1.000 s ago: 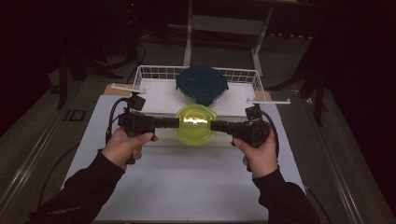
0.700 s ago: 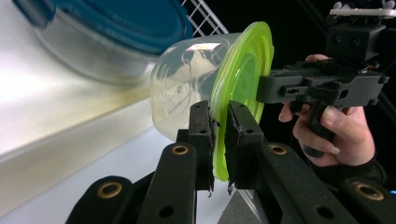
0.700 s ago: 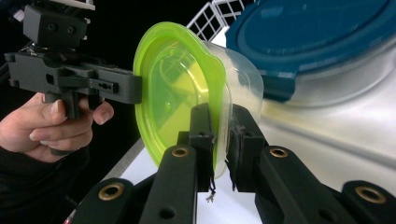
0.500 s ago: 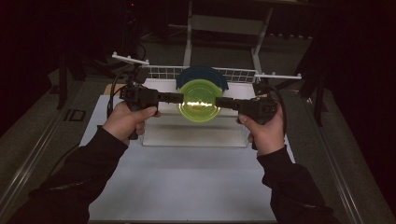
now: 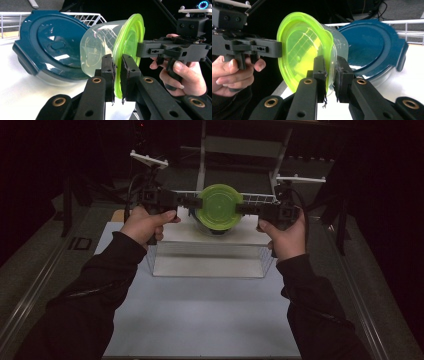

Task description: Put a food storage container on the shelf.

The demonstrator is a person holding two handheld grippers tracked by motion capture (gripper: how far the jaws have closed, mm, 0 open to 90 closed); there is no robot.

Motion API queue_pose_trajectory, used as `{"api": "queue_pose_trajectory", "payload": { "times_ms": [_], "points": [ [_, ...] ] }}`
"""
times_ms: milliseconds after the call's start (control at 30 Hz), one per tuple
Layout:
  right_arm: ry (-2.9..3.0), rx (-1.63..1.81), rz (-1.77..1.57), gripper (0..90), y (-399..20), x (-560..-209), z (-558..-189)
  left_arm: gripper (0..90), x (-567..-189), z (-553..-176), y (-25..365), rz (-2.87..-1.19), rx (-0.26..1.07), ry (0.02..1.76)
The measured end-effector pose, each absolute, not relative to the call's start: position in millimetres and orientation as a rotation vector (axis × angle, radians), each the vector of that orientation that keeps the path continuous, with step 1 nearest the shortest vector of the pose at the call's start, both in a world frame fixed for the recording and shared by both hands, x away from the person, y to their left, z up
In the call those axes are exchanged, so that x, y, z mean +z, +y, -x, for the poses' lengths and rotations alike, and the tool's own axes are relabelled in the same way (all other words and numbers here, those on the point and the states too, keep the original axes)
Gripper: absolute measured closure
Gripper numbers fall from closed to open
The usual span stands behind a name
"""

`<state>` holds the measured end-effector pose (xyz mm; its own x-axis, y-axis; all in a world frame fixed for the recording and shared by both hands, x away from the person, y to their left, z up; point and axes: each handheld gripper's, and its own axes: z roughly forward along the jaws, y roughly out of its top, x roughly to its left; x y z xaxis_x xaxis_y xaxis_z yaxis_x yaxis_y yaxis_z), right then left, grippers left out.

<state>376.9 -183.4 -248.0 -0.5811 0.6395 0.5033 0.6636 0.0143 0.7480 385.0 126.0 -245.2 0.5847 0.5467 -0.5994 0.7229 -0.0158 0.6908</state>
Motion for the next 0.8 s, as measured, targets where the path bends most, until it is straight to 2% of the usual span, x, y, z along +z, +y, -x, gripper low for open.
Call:
{"api": "queue_pose_trajectory", "payload": {
  "times_ms": [267, 800],
  "points": [
    [-2.211, -1.630, 1.502, 81.0, -183.9, -248.2, -393.2, 80.8, -253.2, -403.0, 121.7, -1.651, -0.207, 1.106],
    [-2.185, -1.582, 1.555, 77.5, -178.8, -243.6, -414.4, 77.3, -257.8, -415.2, 121.0, -1.576, -0.195, 1.162]
  ]
}}
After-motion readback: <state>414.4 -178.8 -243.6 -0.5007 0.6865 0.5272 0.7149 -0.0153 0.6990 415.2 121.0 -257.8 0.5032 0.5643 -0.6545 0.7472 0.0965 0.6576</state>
